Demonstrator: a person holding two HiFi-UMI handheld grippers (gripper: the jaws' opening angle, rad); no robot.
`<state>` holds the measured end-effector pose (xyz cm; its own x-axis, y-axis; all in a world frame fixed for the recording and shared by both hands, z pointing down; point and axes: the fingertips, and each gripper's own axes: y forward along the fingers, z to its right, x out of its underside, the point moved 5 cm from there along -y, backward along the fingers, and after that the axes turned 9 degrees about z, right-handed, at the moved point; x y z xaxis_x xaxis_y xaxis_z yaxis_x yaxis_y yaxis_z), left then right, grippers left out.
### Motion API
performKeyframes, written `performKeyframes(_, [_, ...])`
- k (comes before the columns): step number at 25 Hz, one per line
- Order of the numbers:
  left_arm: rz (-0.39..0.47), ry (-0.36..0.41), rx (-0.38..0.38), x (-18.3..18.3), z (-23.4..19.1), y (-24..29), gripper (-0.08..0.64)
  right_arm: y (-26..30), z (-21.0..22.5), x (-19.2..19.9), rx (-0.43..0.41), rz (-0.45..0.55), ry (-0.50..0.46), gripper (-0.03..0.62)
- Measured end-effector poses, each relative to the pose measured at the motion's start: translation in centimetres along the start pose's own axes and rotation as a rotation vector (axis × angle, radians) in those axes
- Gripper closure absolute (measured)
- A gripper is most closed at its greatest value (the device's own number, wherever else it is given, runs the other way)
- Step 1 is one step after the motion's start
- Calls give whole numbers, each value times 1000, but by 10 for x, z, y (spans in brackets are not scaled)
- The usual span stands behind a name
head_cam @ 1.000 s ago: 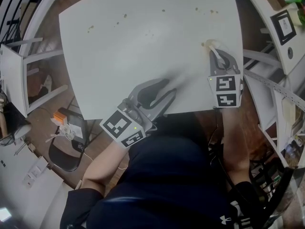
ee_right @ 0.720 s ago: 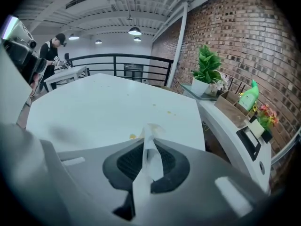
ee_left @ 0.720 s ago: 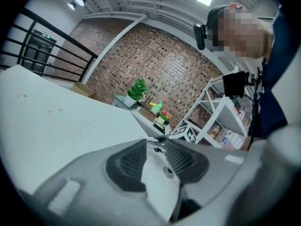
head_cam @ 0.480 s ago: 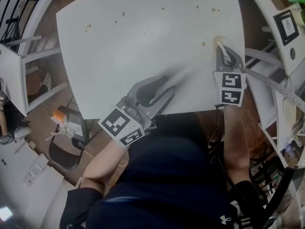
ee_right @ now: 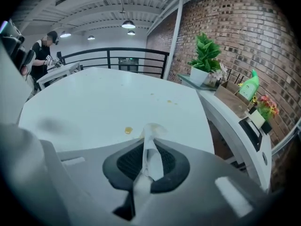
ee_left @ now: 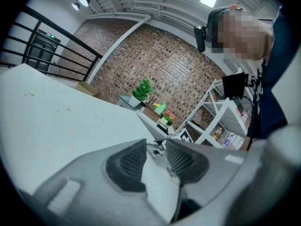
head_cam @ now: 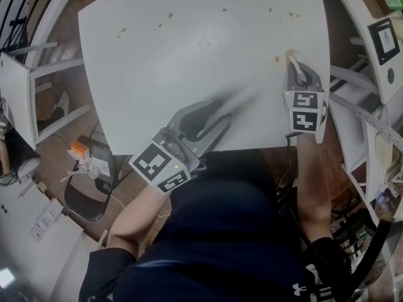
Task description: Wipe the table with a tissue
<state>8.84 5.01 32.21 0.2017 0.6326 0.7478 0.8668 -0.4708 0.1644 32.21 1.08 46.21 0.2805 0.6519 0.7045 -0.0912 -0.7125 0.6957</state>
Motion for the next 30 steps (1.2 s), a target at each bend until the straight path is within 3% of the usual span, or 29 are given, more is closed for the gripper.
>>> performKeyframes(21, [26,-8,-31,-14,-16,-34,431,11,-22,-11,18,-13,-23,580])
performKeyframes(30, [37,-8,-36,-20,-22,-43,432,18,-45,-22,-22,-4,-29,580])
